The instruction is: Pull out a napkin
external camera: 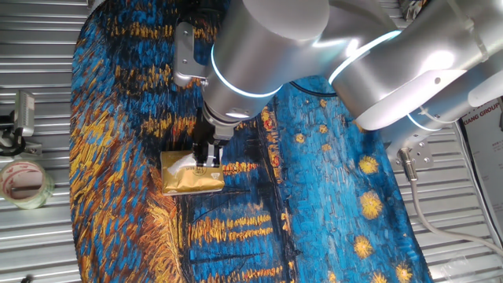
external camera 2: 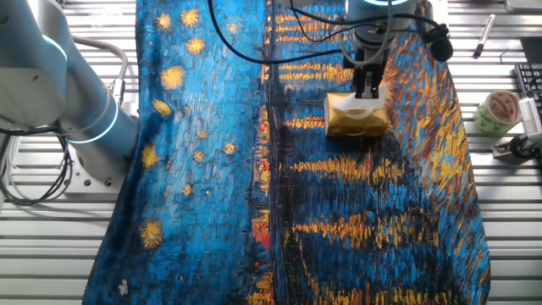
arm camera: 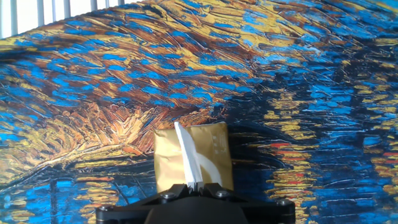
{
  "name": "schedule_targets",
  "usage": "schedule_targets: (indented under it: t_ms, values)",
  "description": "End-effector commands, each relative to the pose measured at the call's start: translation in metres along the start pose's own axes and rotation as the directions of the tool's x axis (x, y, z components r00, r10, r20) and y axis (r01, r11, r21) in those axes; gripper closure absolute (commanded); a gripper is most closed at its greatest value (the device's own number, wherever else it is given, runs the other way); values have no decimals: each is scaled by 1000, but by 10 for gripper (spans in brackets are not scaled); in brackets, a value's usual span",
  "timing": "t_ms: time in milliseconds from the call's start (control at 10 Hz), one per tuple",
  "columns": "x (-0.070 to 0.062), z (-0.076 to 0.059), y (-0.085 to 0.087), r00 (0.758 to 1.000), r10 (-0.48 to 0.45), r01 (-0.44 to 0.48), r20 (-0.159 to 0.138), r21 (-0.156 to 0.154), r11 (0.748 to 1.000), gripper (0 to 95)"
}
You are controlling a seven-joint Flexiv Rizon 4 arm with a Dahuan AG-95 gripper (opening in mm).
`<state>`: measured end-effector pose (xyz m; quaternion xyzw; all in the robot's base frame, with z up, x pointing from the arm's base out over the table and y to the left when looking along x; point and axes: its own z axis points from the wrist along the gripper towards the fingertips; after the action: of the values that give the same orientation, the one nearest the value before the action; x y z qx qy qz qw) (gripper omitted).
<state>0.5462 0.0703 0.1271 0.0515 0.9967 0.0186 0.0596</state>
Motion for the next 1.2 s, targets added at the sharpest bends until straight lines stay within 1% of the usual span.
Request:
schedule_targets:
  t_ms: [100, 700, 1000, 1200]
  values:
    - [0, -1, 0, 1000, 2, -2, -1, 0, 1000, 950]
    - [-1, -10, 0, 1000, 9, -9, -9, -3, 1000, 950]
    - [-1, -17, 1, 1000, 10, -10, -17, -2, 1000, 950]
    - [0, -18, 1, 1000, 12, -12, -16, 0, 1000, 950]
